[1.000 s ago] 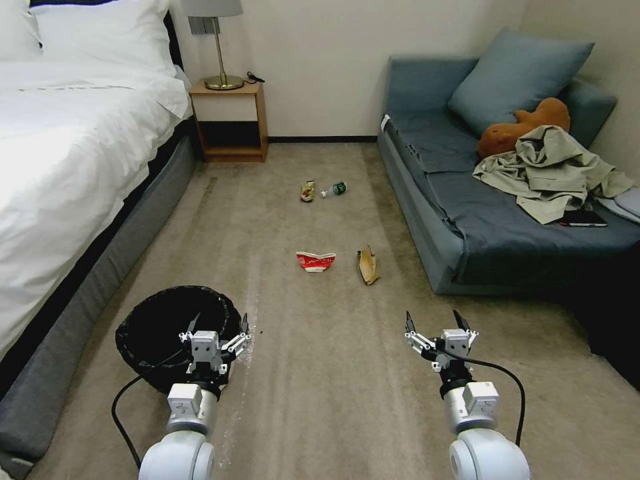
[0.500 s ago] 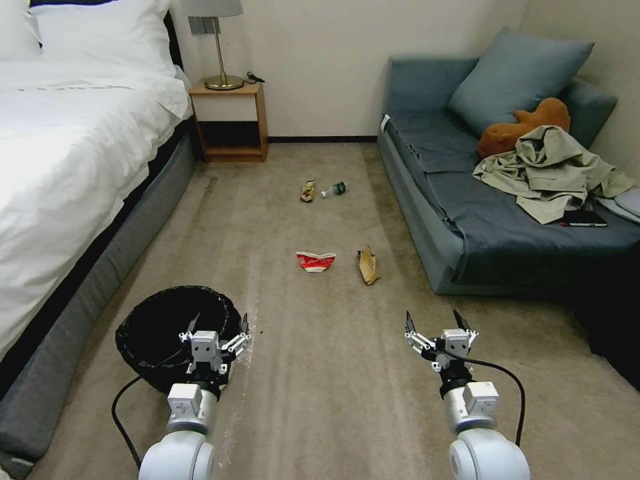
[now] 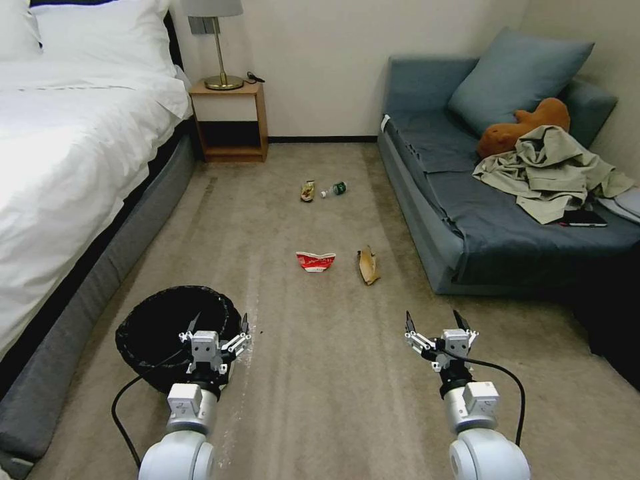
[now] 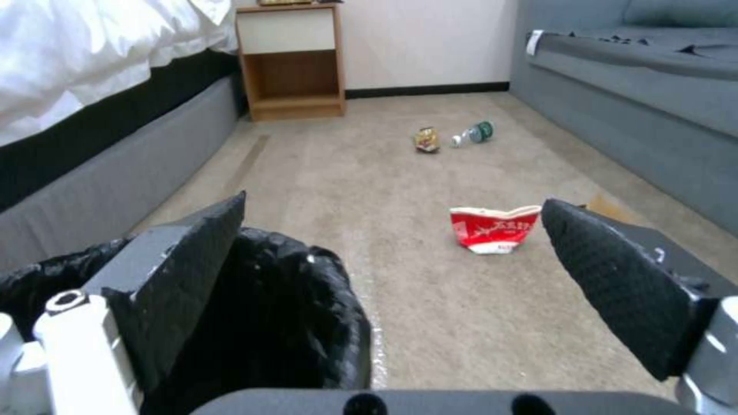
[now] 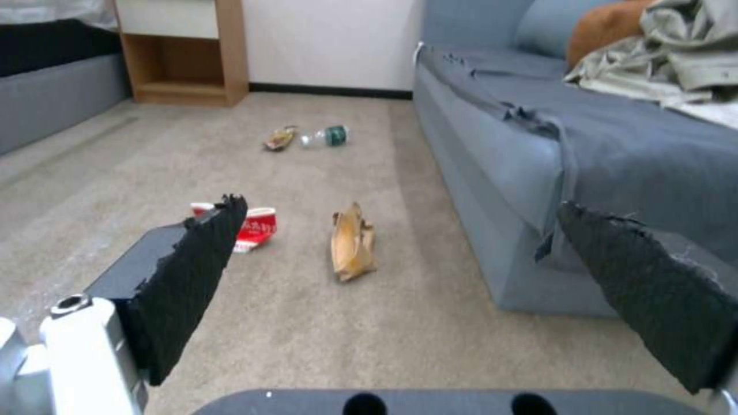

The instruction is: Pick up the trash bin, then pick up the garbage on the floor and place it into the trash bin.

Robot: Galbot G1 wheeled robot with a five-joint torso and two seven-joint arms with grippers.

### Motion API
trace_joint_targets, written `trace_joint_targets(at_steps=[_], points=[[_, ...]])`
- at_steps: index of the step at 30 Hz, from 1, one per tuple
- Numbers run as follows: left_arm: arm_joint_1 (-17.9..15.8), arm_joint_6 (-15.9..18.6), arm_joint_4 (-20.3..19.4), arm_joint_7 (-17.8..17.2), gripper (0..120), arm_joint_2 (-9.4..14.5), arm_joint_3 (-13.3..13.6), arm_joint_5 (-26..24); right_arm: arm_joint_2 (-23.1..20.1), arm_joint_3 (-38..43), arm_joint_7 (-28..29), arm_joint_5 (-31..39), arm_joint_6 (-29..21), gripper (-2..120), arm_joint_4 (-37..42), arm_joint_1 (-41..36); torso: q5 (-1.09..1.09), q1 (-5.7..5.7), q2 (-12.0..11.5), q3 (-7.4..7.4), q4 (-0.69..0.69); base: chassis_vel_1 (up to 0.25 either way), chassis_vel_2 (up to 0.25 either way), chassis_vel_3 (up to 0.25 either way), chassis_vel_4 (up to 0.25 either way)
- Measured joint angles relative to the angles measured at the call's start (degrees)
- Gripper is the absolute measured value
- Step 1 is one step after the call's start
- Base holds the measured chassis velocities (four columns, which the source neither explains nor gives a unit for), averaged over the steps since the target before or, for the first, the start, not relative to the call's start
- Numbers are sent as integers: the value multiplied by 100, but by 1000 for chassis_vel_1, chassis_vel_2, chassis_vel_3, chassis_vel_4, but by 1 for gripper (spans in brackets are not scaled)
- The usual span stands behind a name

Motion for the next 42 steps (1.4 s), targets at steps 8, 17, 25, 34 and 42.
trace_joint_targets(at_steps=[8,17,25,34,42], points=[[-798,261,611,-114,100,971,-181,-1247,-352,38,282,1179,-1163,100,143,36,-1,0,0,0,-1,0,0,0,0],[-1616,530,1232,-229,100,1964,-371,-2524,-1231,520,313,2085,-1892,100,454,6,1,0,0,0,-1,0,0,0,0],[-1875,630,1431,-275,100,2284,-438,-2936,-2112,978,353,2728,-2318,100,720,-39,-4,0,0,0,1,0,0,0,0],[-1781,1766,861,-1144,100,2723,-596,-3164,-2796,1289,394,3313,-2670,100,751,-23,7,0,-1,-1,0,0,0,0,0],[-1779,2169,944,-1188,100,2827,-644,-2989,-2638,1227,374,3226,-2549,100,516,22,3,0,-1,0,-1,0,0,0,0]])
